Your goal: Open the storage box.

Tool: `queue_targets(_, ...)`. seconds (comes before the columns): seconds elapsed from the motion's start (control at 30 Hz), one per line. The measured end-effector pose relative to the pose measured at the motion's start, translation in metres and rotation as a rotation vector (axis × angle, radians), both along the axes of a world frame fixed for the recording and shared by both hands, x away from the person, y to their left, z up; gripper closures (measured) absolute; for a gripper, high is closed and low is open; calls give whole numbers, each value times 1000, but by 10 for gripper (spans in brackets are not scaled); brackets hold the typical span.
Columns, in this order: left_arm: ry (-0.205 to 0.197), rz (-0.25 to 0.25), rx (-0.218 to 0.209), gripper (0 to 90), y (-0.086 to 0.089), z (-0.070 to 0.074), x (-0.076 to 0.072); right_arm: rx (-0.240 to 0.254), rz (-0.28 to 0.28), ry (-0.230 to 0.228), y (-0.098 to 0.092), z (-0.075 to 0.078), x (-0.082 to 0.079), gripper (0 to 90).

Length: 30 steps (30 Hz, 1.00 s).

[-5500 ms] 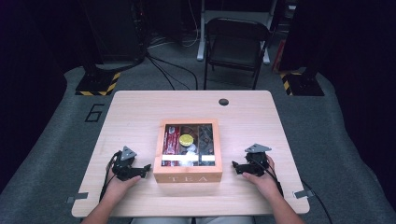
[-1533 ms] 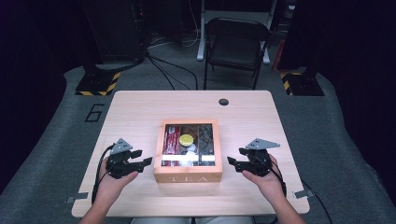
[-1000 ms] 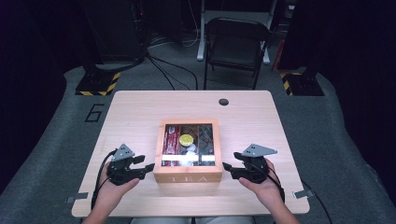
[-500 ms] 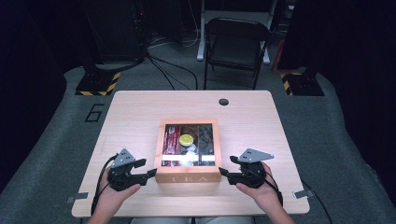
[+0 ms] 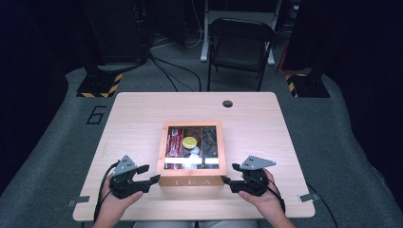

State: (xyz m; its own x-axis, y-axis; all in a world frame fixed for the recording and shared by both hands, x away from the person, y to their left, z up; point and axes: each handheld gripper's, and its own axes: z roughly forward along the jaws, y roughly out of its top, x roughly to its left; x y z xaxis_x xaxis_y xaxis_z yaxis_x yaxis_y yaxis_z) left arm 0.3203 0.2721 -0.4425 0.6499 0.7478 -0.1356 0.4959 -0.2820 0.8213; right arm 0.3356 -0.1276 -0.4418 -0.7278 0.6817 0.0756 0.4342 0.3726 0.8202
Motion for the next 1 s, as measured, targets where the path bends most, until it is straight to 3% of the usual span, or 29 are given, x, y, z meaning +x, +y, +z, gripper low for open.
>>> queue_targets(0.23, 1, -7, -13, 416, -1, -11, 1, -36, 29, -6, 7, -14, 0, 386)
queue_targets(0.33, 12, -36, -12, 430, -1, -14, 1, -59, 40, 3, 10, -19, 0, 415)
queue_targets(0.6, 6, -55, 9, 455, -7, -21, 1, -50, 29, 13, 10, -23, 2, 484)
queue_targets(0.7, 29, -71, 13, 473, -7, -23, 2, -57, 25, 10, 10, -24, 3, 506)
queue_targets(1.0, 24, -54, 28, 507, -8, -28, 6, -64, 21, 21, 9, -27, 6, 542)
